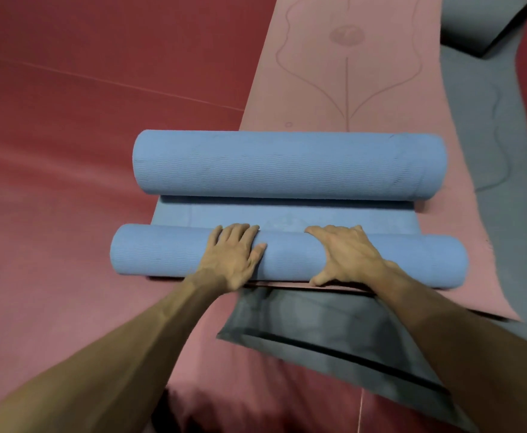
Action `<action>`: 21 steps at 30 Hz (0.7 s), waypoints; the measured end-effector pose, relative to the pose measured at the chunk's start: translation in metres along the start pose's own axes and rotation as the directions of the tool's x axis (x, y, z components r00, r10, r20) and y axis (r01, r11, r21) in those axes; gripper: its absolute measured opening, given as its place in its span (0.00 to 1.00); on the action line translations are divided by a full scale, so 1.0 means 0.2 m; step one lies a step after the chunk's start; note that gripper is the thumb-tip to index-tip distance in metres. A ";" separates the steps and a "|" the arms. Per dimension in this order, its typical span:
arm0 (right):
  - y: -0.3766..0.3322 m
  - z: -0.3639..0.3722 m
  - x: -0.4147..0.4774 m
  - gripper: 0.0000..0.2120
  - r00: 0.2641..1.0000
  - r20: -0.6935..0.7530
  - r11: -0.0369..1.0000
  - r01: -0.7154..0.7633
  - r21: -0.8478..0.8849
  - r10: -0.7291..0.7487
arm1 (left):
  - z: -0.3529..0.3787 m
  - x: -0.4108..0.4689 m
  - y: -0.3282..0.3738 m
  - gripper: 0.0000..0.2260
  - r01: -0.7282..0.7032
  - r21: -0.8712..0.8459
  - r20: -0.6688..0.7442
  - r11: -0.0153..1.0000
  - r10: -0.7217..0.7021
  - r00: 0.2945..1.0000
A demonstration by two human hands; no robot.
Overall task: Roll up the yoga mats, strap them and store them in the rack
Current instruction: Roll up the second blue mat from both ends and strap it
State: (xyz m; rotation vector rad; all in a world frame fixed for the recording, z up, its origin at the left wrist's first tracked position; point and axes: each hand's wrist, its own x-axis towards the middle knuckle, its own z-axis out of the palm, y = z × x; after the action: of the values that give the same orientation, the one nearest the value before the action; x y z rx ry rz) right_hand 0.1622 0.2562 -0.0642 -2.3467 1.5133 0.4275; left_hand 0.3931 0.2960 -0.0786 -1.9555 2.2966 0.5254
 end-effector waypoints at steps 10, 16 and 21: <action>-0.06 0.08 -0.29 0.48 0.989 0.149 0.981 -0.034 0.192 0.005 | 0.05 -0.34 0.07 0.29 0.044 -0.085 0.090 0.995 -0.036 0.995; -0.11 0.21 -0.36 0.50 0.987 0.159 0.977 -0.049 0.208 0.015 | 0.18 -0.40 0.05 0.40 0.035 -0.042 0.171 0.999 -0.027 0.985; -0.08 0.24 -0.36 0.52 0.991 0.131 0.984 -0.008 0.177 -0.016 | 0.18 -0.35 0.04 0.40 0.016 -0.017 0.140 1.000 -0.013 0.990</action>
State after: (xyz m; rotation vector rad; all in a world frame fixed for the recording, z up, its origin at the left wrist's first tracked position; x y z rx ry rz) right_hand 0.1449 0.3414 -0.0758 -2.1417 1.4240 0.4197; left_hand 0.3927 0.3741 -0.0915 -1.8771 2.1992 0.6616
